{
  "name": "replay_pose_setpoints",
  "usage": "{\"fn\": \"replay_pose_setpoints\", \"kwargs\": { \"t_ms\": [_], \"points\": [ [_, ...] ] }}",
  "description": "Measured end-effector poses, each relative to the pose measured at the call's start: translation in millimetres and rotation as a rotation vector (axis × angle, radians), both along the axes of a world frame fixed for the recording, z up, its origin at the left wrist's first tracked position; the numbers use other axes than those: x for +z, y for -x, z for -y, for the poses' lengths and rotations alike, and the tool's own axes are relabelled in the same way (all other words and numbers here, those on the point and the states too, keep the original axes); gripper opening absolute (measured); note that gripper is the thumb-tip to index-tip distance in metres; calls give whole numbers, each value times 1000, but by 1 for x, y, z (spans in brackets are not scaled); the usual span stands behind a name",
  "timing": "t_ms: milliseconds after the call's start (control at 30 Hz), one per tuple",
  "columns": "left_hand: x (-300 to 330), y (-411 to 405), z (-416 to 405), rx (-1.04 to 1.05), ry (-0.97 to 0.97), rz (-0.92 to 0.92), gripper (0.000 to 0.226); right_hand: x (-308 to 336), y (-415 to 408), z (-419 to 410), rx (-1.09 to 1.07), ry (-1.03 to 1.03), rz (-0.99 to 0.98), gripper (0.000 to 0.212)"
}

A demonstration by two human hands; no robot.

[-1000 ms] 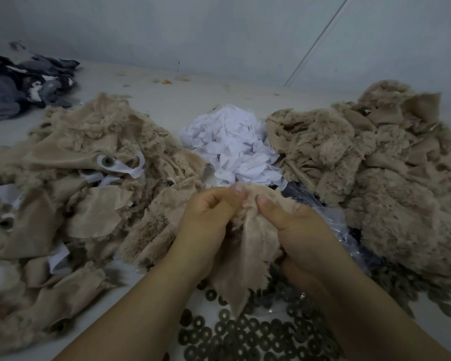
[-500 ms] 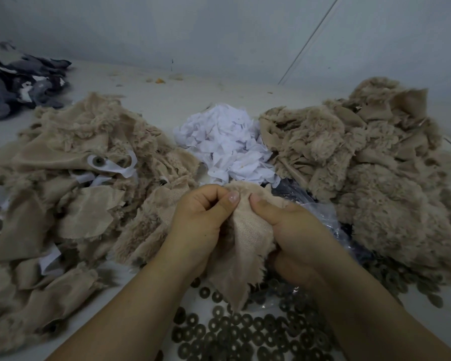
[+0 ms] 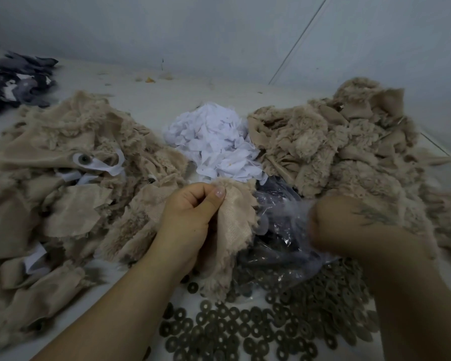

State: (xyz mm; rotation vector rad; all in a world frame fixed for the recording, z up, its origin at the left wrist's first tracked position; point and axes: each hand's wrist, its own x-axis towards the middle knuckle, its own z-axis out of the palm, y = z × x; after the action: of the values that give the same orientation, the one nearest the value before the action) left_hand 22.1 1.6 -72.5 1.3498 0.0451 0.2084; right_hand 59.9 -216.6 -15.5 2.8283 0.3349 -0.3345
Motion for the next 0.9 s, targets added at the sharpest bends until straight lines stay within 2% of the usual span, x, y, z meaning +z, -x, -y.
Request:
{"fn": "replay_pose_setpoints", "kwargs": {
  "t_ms": [100,167,267,433,500,600,700,767,833,900],
  "points": [
    [0,0,0,11,16,-6,23,-4,-7,-7,-38,-223,118,19],
    [1,0,0,19,29,-9,23,-2,-11,-13,-110,-361,124,20],
    [1,0,0,33,30,-11,22,-2,-13,-15,-99,-416,169,18],
    [0,-1,-1,61,36,-11,23,-11,-12,-8,-151,-325,154,18],
    [0,-1,-2,80,43,-15,23,-10,-10,-6,-193,-360,161,25],
    [0,-1,-4,102,56,-26,24,-8,-6,-12,-174,-348,7,43],
    [1,0,-3,98,57,-22,23,1,3,-26,-95,-401,-142,27],
    [3,0,-3,85,64,-18,21,7,13,-37,-54,-529,-194,15],
    [4,1,-2,79,71,-14,20,10,23,-50,-6,-610,-218,15],
    [4,1,-2,83,78,-9,20,8,29,-60,35,-601,-250,25]
  ]
}}
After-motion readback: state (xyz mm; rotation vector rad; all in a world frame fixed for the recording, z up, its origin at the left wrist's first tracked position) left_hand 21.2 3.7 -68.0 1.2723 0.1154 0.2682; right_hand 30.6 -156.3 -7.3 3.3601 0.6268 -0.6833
